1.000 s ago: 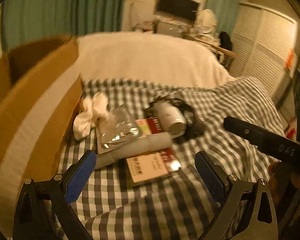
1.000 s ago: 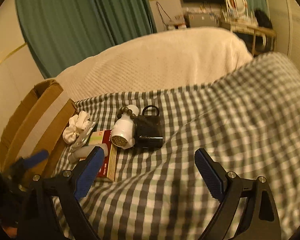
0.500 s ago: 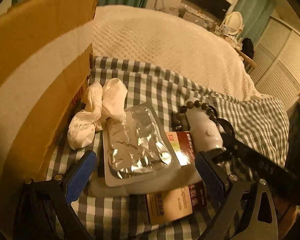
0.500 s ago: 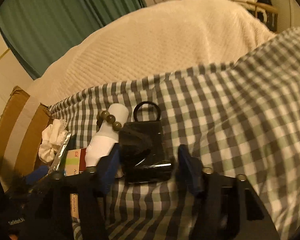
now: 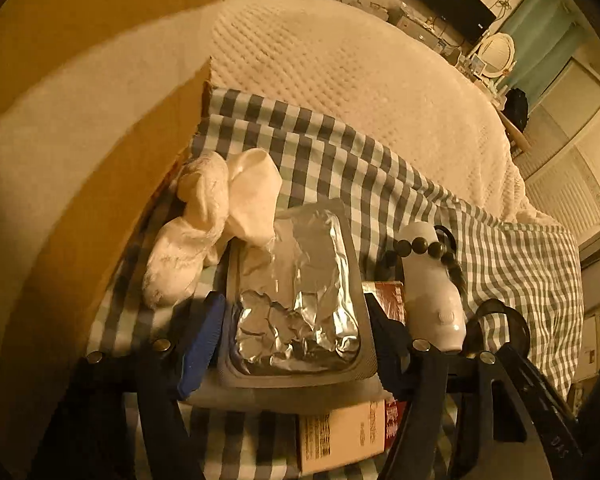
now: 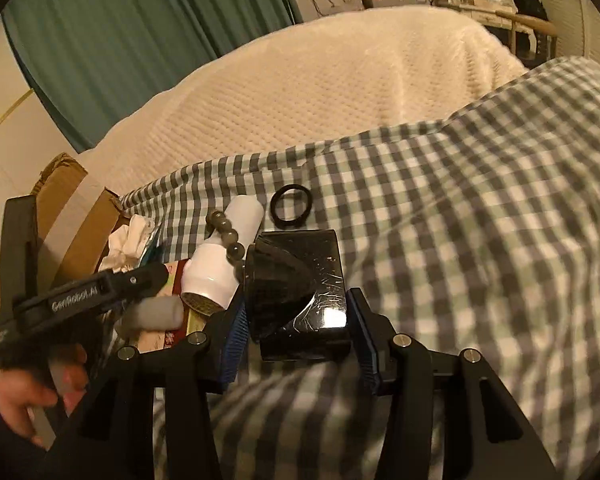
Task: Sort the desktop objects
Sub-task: 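Grasp the foil blister pack with the left tool while the right tool grasps the black mug, then drop the blister pack and black mug into the cardboard box with both tools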
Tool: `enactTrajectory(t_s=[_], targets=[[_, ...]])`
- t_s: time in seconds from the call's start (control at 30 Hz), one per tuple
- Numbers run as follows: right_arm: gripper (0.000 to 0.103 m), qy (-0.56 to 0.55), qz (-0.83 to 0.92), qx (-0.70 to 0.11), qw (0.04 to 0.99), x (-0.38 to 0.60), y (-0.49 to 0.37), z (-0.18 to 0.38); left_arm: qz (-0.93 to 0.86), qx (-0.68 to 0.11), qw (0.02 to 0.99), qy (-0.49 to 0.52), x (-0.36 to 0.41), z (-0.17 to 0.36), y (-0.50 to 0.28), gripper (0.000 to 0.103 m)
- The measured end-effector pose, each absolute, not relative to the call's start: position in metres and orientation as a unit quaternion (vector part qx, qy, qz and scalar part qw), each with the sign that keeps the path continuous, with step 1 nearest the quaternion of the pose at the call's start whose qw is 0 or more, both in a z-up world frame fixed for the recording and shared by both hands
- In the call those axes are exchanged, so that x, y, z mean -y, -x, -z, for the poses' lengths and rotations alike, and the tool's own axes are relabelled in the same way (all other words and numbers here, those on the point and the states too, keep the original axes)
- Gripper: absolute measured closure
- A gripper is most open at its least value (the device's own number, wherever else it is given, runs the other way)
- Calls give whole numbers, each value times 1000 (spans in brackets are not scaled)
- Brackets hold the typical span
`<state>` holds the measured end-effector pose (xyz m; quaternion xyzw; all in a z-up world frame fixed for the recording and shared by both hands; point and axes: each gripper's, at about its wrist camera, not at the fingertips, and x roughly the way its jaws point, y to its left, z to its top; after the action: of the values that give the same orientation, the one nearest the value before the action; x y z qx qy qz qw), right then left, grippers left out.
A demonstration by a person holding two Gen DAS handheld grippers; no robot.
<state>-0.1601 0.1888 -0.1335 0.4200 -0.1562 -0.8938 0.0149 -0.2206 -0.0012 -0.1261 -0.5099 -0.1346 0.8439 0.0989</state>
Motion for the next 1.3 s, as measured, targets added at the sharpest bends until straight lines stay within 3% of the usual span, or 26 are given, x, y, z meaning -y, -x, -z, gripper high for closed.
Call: enactTrajectory(t_s=[0.37, 0.67, 0.97, 1.3], targets=[[57, -404, 902, 151, 14, -194, 114, 112, -864, 129, 131, 468, 6, 80, 145, 34], [57, -403, 903, 144, 16, -185, 72, 101, -869, 104, 154, 459, -9, 74, 96, 34], [57, -391, 900, 186, 43, -177, 48, 81, -879, 113, 171, 430, 2, 48, 69, 34], [57, -361, 894, 237, 122, -149, 54, 31, -919, 131, 141, 344, 54, -22, 64, 34]])
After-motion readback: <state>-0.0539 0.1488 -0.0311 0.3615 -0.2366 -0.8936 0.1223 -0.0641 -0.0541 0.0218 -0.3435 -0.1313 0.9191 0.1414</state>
